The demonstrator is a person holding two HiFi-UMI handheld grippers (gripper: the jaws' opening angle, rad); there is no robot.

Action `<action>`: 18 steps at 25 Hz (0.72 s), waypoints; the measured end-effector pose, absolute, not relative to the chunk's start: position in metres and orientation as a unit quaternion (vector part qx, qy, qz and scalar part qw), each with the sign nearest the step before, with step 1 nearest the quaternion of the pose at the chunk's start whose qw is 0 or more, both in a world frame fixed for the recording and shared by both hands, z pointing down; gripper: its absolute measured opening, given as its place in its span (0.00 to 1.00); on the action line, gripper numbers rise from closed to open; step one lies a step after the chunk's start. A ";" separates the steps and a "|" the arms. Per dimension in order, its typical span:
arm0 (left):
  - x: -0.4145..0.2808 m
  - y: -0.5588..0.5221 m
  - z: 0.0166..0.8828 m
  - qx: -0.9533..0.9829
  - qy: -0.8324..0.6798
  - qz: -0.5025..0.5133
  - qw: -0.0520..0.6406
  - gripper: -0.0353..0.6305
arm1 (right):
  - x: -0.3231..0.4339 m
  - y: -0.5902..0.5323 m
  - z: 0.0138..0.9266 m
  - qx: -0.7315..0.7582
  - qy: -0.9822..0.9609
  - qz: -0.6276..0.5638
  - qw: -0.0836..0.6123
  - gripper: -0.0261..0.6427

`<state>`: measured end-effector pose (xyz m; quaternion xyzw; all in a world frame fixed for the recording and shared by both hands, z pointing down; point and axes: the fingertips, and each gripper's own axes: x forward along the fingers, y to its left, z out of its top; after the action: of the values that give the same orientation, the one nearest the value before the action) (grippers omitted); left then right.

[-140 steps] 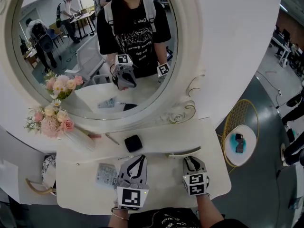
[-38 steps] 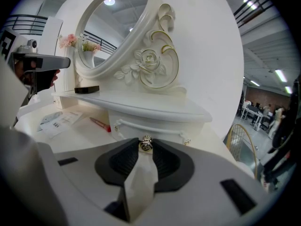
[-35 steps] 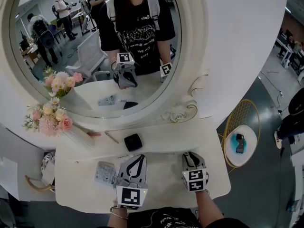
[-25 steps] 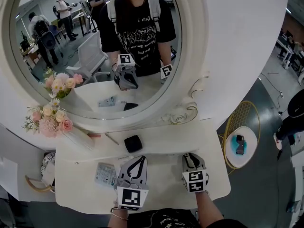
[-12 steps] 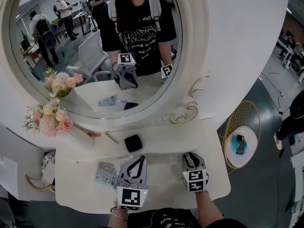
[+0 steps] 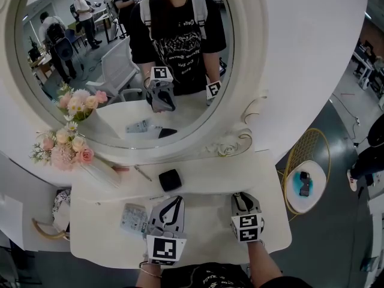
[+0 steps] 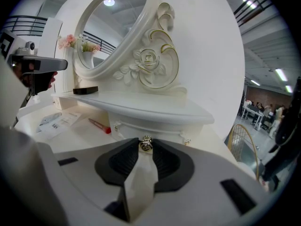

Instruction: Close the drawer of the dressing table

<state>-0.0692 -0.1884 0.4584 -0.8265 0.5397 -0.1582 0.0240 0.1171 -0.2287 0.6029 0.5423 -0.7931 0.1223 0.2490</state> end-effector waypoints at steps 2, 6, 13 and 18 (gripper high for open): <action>-0.068 -0.189 0.458 -0.827 0.539 -0.159 0.025 0.08 | 0.117 -0.229 0.603 0.543 -0.793 0.123 0.248 0.19; -0.066 -0.189 0.458 -0.829 0.536 -0.154 0.027 0.08 | 0.117 -0.230 0.603 0.544 -0.792 0.124 0.247 0.19; -0.069 -0.189 0.459 -0.828 0.538 -0.156 0.027 0.08 | 0.117 -0.231 0.603 0.543 -0.793 0.124 0.247 0.19; -0.069 -0.189 0.457 -0.828 0.540 -0.153 0.025 0.08 | 0.117 -0.231 0.603 0.542 -0.793 0.125 0.250 0.19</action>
<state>-0.0693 -0.1892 0.4571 -0.8275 0.5396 -0.1531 0.0250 0.1173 -0.2306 0.6031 0.5415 -0.7930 0.1249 0.2495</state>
